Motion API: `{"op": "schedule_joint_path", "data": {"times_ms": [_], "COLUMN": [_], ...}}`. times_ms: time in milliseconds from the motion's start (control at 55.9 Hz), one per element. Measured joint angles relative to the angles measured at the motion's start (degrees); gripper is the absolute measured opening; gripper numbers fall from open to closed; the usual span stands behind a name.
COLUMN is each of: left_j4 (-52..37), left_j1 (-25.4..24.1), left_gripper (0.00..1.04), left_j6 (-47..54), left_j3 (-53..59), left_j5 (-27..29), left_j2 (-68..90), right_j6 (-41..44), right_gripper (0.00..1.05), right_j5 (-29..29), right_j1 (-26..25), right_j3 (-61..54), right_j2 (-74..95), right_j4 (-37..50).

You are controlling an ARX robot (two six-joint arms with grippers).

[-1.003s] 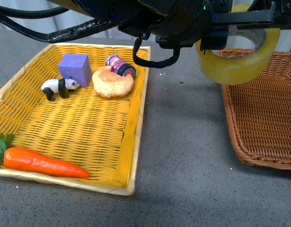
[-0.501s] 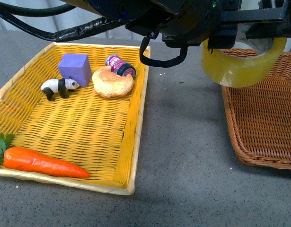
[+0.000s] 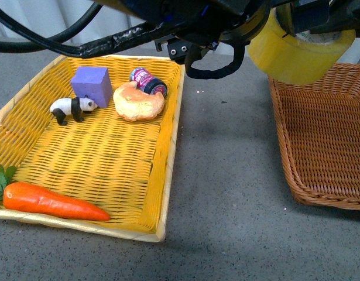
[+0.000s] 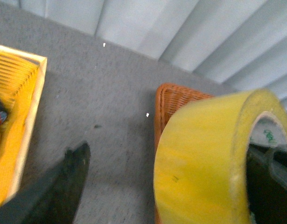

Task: Move tape to another basket

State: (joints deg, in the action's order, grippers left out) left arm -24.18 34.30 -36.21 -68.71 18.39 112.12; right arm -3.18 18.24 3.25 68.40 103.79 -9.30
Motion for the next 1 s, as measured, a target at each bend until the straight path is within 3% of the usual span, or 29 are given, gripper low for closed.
{"op": "schedule_joint_path", "data": {"times_ms": [72,286,645,1003], "left_j4": [-2.0,-6.3,-4.9,-1.4], "left_j1": [-0.6,-2.5,-3.5,-6.3], "left_gripper": [0.99,0.98,0.98,0.98], "left_j6": [-2.6,-8.8,-12.3,-11.9], "left_j3": [0.5,1.0,0.7,7.0], "left_j5": [-2.0,0.6,2.9,9.5], "left_j2": [-0.9,-4.6,-6.4,-7.2], "right_j6": [0.6,3.2,6.8,10.3], "right_gripper": [0.17,0.16,0.16,0.16], "right_j5": [0.4,-4.2,-5.6,-8.0], "right_j1": [-0.2,-1.7,-4.9,-10.2], "right_j3": [0.8,1.7,0.8,-1.1], "right_j2": [0.7,4.4,5.8,9.4], "right_j4": [0.0,-1.1,-0.9,0.3]}}
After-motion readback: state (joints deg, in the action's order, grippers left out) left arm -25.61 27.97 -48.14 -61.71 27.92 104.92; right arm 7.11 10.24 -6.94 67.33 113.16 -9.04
